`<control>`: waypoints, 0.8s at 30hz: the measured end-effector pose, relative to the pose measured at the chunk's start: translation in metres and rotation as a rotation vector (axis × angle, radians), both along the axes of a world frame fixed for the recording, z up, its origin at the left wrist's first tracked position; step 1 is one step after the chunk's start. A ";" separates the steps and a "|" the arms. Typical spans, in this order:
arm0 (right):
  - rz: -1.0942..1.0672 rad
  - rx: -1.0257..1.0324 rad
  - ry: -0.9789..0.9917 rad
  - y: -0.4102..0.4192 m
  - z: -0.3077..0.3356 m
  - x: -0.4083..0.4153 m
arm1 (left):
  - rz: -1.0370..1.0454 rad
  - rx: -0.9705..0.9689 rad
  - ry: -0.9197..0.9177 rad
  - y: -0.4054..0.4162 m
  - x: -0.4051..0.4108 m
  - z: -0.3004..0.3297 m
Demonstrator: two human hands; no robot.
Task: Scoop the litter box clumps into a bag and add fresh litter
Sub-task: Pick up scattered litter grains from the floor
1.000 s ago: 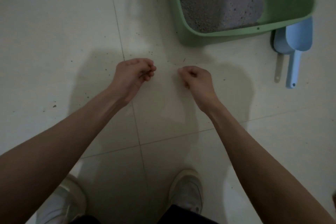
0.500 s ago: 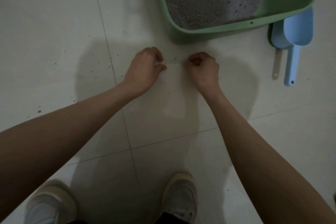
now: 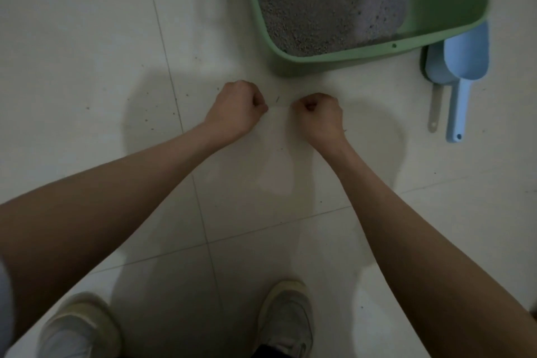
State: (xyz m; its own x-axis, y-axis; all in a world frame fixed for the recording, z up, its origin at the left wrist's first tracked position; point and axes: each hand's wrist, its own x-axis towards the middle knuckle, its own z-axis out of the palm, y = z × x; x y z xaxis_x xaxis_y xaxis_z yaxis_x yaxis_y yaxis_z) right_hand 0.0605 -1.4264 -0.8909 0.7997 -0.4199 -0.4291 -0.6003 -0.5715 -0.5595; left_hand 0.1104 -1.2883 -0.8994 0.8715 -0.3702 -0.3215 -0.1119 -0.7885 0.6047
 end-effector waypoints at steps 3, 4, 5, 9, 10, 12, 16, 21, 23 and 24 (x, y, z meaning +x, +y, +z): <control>-0.370 0.425 -0.076 0.009 0.013 -0.013 | 0.135 -0.103 0.153 0.010 -0.003 0.010; -0.491 0.604 -0.099 0.014 0.018 -0.016 | 0.246 -0.208 0.284 0.016 -0.007 0.016; -0.600 0.786 -0.114 0.021 0.024 -0.018 | 0.369 -0.340 0.435 0.025 -0.009 0.022; -0.744 1.205 -0.047 0.056 0.049 -0.015 | 0.659 -0.756 0.810 0.069 -0.015 0.049; -0.734 1.246 -0.013 0.065 0.057 -0.013 | 0.689 -0.812 0.822 0.081 -0.016 0.056; -0.715 1.308 0.051 0.082 0.073 -0.007 | 0.745 -0.916 0.831 0.105 -0.013 0.071; -0.609 1.351 0.082 0.118 0.120 0.017 | 0.853 -1.083 0.834 0.149 -0.007 0.114; -0.396 1.384 0.021 0.185 0.196 0.067 | 0.837 -1.221 0.678 0.213 0.008 0.197; -0.285 1.394 -0.004 0.220 0.227 0.089 | 0.832 -1.282 0.578 0.250 0.019 0.232; -0.222 1.386 -0.017 0.239 0.242 0.101 | 0.843 -1.315 0.523 0.271 0.024 0.249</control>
